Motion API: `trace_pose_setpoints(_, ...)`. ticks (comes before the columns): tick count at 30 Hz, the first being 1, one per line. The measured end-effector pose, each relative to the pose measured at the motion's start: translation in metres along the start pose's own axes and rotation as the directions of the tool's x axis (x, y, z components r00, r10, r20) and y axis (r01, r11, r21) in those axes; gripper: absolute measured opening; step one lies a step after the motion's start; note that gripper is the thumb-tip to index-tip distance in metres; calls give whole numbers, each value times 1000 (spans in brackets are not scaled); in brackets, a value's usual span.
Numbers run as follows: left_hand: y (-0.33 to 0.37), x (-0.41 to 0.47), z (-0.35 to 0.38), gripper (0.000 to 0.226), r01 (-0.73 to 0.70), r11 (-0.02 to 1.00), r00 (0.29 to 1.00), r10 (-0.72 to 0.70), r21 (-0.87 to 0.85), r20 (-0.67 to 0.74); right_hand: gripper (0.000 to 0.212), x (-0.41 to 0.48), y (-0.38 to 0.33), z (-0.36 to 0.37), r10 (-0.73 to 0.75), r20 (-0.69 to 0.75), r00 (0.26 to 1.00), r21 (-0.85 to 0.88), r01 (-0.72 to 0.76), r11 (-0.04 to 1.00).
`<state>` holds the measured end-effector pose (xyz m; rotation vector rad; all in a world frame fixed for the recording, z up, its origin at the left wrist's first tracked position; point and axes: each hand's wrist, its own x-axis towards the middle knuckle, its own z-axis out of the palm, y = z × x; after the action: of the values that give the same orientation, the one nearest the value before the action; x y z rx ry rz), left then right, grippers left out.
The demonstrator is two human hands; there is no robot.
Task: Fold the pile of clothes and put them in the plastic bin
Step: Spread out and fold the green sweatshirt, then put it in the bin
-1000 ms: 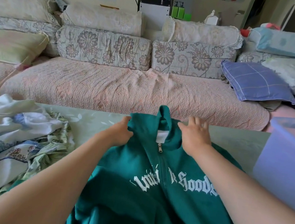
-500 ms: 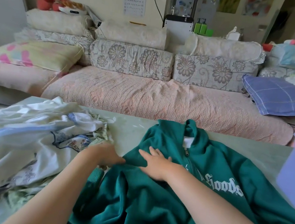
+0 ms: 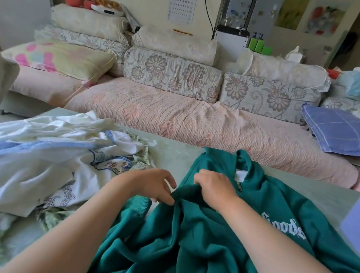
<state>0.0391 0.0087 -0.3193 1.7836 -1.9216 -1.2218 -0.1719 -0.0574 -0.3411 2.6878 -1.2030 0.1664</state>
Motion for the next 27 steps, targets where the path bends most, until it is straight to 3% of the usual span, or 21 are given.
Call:
trace_pose_setpoints(2,6,-2,5,26,5,1000,999,-6,22,42,33,-16,17,-2,-52,-34,998,-94,49,994)
trace_pose_setpoints(4,14,0,14,24,58,998,992,-57,-3,110,39,-35,33,-1,-72,33,997,-239,78,968)
trace_pose_setpoints(6,22,4,24,31,106,994,982,-111,36,152,35,-49,38,-5,26,185,982,-211,14,977)
trace_pose_setpoints(8,28,10,35,21,134,985,980,-148,111,132,41,-53,36,-16,159,272,949,-128,-128,983)
trace_pose_setpoints(10,34,13,45,27,161,975,975,-182,156,130,44,-45,26,-28,239,283,929,-93,-221,971)
trace_pose_setpoints(14,45,7,52,29,171,925,955,-239,338,173,58,-22,8,-25,141,188,972,-118,-120,986)
trace_pose_setpoints(17,43,5,44,21,198,917,957,-258,347,135,82,-10,-8,-21,75,398,914,-93,-42,995)
trace_pose_setpoints(19,40,3,35,15,231,935,960,-264,270,94,76,-6,-13,-20,70,484,872,-74,-39,997)
trace_pose_setpoints(24,35,-15,13,20,182,968,983,-174,-175,61,24,-4,-14,-18,135,308,942,56,-160,986)
trace_pose_setpoints(27,31,-24,3,30,115,808,990,-144,-578,-4,7,3,-13,-25,367,58,929,328,-365,871)
